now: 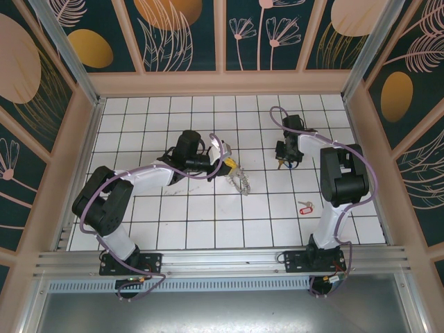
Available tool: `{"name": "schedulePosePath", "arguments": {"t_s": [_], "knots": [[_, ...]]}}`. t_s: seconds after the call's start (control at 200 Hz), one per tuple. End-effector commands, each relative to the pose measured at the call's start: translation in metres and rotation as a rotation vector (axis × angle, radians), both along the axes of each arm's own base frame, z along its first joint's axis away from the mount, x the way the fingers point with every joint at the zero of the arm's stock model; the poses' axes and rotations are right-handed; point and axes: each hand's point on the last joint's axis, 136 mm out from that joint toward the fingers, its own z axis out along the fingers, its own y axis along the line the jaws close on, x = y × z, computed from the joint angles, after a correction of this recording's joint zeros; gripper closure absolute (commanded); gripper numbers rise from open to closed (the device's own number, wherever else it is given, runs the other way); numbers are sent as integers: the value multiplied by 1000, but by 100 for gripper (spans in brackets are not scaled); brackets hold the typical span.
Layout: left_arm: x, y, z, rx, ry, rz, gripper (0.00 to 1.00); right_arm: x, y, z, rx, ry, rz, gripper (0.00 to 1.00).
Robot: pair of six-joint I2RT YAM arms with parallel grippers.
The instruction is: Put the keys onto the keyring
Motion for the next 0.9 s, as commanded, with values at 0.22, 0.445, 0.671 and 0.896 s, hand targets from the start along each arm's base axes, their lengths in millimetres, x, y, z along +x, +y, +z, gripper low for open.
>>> {"name": "schedulePosePath", "arguments": {"t_s": [0.22, 0.445, 0.671, 0.896], "knots": [[1, -7, 14, -28, -39, -30, 100, 5, -7, 17, -26, -35, -30, 85], [1, -8, 14, -30, -39, -31, 100, 7, -6, 22, -19, -44, -31, 80], [1, -7, 14, -25, -41, -30, 100, 5, -8, 20, -28, -44, -37, 83], [1, -8, 16, -29, -42, -31, 100, 6, -9, 22, -41, -44, -36, 86]]}}
